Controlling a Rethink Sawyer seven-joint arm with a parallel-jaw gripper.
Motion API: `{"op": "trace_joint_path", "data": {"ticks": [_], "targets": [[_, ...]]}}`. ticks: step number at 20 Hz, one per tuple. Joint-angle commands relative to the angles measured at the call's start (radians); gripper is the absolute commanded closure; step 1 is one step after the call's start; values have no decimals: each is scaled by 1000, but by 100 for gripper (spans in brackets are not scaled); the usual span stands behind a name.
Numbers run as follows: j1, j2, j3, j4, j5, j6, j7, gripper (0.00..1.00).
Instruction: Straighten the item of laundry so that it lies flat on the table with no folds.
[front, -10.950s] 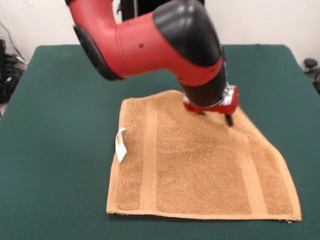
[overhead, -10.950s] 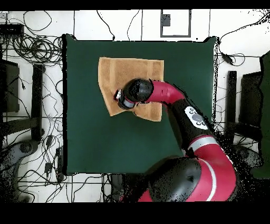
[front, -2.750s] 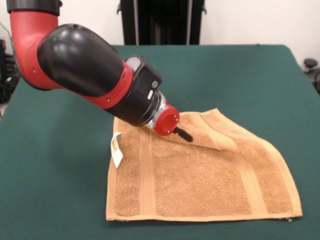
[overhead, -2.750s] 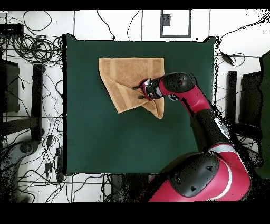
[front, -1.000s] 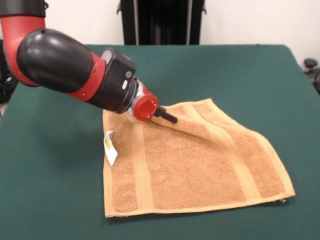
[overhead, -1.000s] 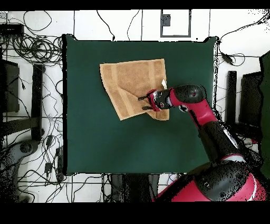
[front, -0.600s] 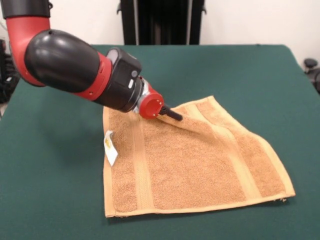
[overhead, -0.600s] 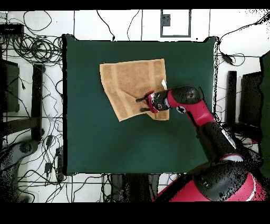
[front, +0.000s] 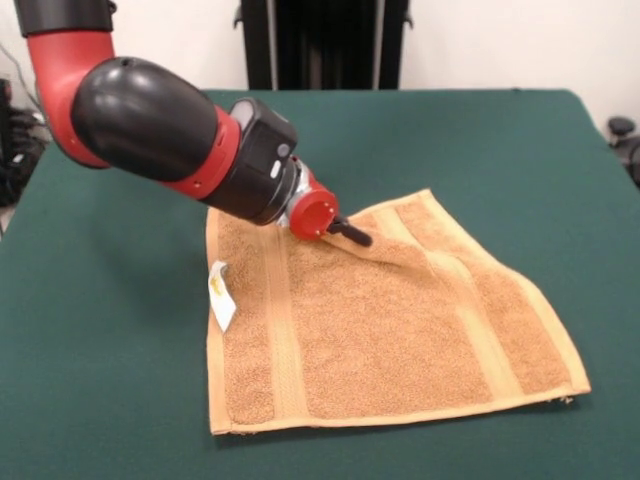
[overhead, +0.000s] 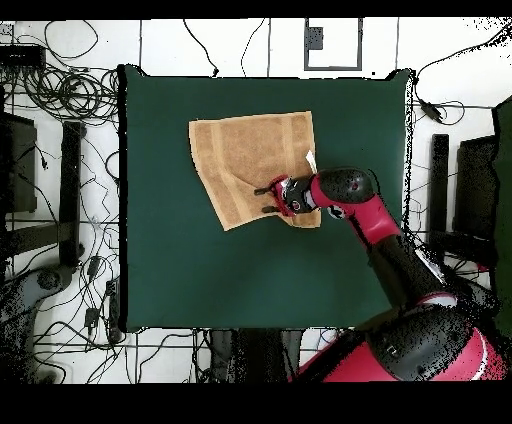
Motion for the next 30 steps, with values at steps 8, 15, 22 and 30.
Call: {"op": "trace_joint_path", "data": {"ticks": [8,15,22,30], "targets": [[-20,80,99,257,-1,-269,7,0],[-59,104,132,323,-5,-315,8,0],[-90,133,159,370,22,-300,28,0],[-102,140,170,419,72,-280,91,0]]}}
